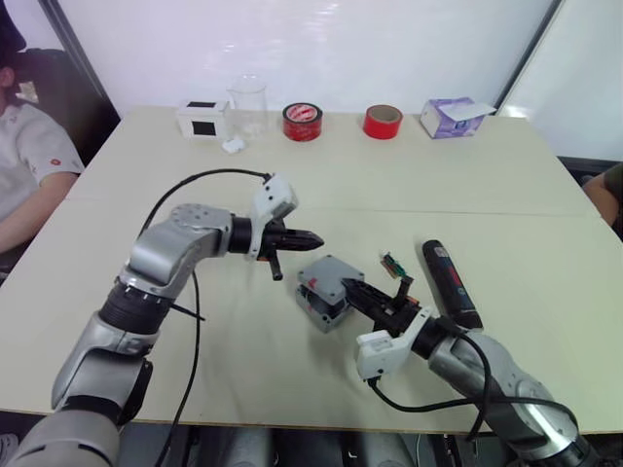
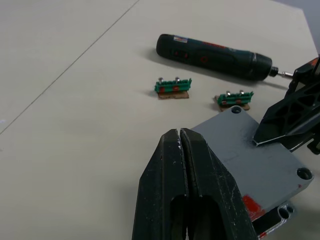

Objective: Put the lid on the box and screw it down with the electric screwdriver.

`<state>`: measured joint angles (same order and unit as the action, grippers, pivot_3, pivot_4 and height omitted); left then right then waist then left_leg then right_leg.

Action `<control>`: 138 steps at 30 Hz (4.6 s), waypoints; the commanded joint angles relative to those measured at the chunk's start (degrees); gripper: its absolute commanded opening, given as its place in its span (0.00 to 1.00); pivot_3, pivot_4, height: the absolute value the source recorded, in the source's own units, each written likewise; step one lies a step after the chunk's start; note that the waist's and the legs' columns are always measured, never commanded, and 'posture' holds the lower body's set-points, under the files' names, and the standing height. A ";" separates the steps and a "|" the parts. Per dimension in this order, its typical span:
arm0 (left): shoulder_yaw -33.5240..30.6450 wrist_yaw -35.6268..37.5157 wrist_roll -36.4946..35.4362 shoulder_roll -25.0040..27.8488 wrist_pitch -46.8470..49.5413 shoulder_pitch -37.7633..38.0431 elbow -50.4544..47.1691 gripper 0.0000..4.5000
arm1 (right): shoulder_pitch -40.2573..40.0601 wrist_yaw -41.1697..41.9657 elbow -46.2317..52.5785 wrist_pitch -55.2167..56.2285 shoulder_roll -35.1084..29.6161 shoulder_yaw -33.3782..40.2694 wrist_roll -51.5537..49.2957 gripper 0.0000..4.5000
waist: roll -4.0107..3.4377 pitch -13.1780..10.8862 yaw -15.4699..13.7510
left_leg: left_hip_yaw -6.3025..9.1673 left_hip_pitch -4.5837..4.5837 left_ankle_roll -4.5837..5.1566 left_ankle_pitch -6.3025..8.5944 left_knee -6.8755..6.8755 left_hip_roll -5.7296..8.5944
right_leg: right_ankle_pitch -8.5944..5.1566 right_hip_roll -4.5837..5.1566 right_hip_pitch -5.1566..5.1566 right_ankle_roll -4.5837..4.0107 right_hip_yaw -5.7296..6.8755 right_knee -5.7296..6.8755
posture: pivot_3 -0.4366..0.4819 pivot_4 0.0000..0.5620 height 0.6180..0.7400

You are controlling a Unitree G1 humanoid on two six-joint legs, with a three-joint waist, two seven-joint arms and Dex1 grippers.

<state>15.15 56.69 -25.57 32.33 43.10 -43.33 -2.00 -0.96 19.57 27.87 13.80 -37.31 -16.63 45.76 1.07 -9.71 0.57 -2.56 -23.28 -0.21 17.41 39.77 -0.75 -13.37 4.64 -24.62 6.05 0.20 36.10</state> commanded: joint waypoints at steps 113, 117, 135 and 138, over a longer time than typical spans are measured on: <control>3.50 7.14 9.53 -2.57 -6.24 4.42 3.10 0.00 | -7.03 20.06 17.40 -44.70 -0.39 8.64 -56.44 0.01 | 0.00 0.41 -1.26 | 0.24 0.91 0.59 0.38 -0.10 -0.11 | -0.64 0.05 0.97 -0.40 0.03 -0.07 | 0.48 0.27 1.00; 3.24 6.94 9.97 -2.55 -6.67 4.22 3.91 0.00 | -6.88 21.06 16.39 -44.39 -0.14 11.41 -59.34 0.01 | 0.00 0.41 -1.27 | 0.24 0.91 0.59 0.38 -0.10 -0.11 | -0.64 0.04 0.97 -0.40 0.02 -0.07 | 0.48 0.27 1.00; 3.53 8.11 9.51 -2.74 -6.03 4.76 1.94 0.00 | -5.19 21.18 10.80 -38.98 0.09 8.80 -57.05 0.01 | 0.00 0.40 -1.26 | 0.24 0.90 0.59 0.38 -0.10 -0.09 | -0.64 0.03 0.96 -0.40 0.03 -0.07 | 0.48 0.27 1.00; 3.50 8.15 9.33 -2.68 -5.67 4.90 1.43 0.00 | -4.87 21.38 10.68 -39.00 0.22 8.35 -57.28 0.01 | 0.00 0.40 -1.27 | 0.24 0.90 0.59 0.38 -0.10 -0.09 | -0.64 0.03 0.96 -0.40 0.03 -0.07 | 0.48 0.27 1.00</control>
<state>19.05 64.20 -15.48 29.51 37.26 -38.41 1.73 -6.51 40.87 36.78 -25.88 -37.47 -8.27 -10.79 1.08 -9.31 -0.70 -2.32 -22.38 0.38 17.79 39.67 -0.84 -14.01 4.67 -23.66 5.65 0.23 36.03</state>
